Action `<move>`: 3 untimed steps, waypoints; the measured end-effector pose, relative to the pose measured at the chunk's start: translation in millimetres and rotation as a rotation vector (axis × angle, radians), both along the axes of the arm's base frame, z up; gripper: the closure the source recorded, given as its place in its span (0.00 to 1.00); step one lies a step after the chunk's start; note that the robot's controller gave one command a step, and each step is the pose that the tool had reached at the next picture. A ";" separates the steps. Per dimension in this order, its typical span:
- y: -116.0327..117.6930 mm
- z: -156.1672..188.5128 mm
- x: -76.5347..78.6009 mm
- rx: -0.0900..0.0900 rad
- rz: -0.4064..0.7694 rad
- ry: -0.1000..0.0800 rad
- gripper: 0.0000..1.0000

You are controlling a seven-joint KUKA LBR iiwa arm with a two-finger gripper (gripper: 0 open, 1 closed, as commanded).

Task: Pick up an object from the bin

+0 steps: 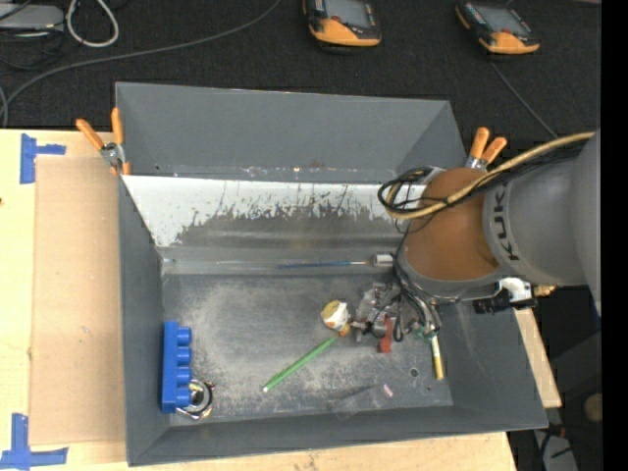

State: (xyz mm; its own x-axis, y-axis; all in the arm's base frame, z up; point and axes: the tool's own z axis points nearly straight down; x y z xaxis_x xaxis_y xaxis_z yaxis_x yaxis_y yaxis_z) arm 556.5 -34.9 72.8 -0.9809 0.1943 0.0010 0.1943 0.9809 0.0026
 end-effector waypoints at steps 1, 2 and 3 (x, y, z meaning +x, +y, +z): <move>0.1 0.1 0.0 0.000 0.001 0.000 1.00; 0.3 40.7 -3.2 0.001 0.001 0.010 1.00; 0.0 74.0 -0.3 0.001 0.001 -0.001 1.00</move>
Offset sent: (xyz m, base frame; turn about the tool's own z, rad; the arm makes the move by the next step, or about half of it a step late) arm -0.0001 0.0001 0.0922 -0.0005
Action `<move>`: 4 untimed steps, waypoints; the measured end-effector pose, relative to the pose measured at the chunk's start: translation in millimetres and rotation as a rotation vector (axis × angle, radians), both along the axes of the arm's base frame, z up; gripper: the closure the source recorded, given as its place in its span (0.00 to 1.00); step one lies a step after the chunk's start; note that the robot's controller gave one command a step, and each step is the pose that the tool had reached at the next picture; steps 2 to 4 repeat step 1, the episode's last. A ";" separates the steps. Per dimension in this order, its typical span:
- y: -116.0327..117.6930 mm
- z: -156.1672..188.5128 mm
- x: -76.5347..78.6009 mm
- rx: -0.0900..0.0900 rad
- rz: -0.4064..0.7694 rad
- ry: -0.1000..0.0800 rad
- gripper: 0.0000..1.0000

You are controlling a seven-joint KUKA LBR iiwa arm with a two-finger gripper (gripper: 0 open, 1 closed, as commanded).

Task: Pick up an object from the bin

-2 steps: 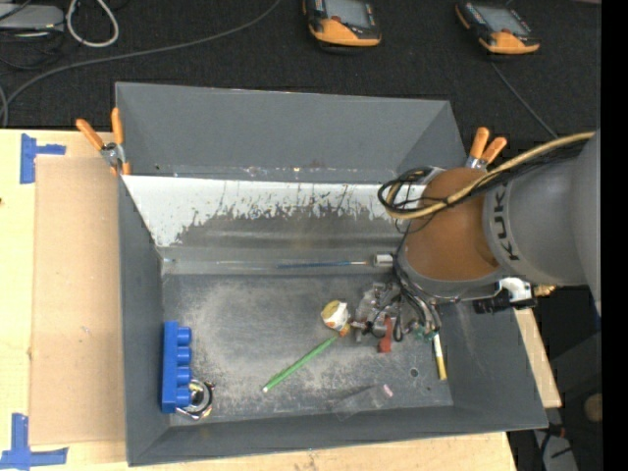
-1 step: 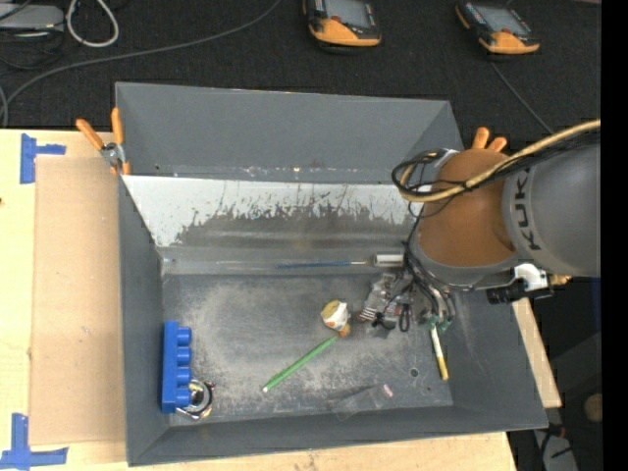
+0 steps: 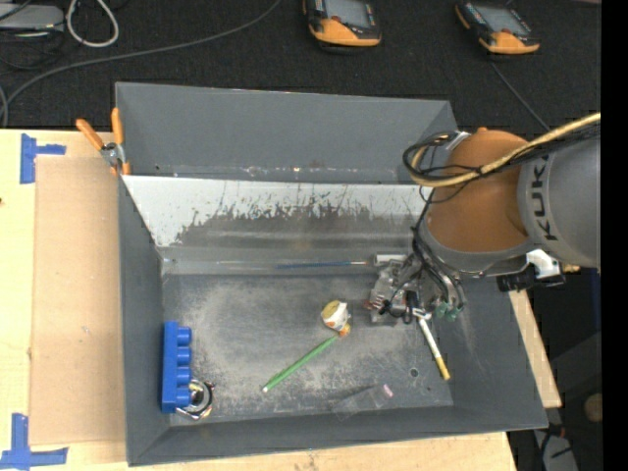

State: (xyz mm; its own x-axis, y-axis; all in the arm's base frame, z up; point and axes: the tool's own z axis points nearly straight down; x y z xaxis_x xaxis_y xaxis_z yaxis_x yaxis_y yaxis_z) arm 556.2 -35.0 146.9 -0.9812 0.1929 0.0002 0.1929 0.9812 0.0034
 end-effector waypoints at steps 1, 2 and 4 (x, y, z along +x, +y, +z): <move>0.1 33.4 -0.9 0.001 0.002 0.003 1.00; 0.1 33.4 -0.9 0.001 0.002 0.003 1.00; 0.1 33.4 -0.9 0.001 0.002 0.003 1.00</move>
Offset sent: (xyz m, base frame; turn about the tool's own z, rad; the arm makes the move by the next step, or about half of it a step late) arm -0.0012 -0.0001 0.0486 -0.0011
